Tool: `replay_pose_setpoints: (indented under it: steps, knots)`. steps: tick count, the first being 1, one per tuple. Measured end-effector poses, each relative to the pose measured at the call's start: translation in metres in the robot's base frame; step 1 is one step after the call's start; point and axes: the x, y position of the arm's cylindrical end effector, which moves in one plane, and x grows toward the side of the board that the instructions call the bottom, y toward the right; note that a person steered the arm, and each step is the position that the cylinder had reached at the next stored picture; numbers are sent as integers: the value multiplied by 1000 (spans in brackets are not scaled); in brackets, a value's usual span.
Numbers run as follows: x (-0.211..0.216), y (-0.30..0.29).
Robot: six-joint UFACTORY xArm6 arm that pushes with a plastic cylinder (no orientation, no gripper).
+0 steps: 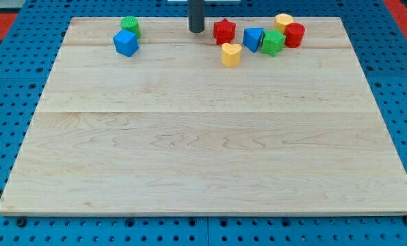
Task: Place the arm right to blue cube
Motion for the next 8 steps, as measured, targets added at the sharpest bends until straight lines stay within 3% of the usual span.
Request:
replay_pose_setpoints:
  steps: [1,2,3,5,6,7,8]
  knots:
    - [6,55]
    - [11,64]
    - [9,4]
    - [15,1]
    - [53,-8]
    - [91,-92]
    - [82,-107]
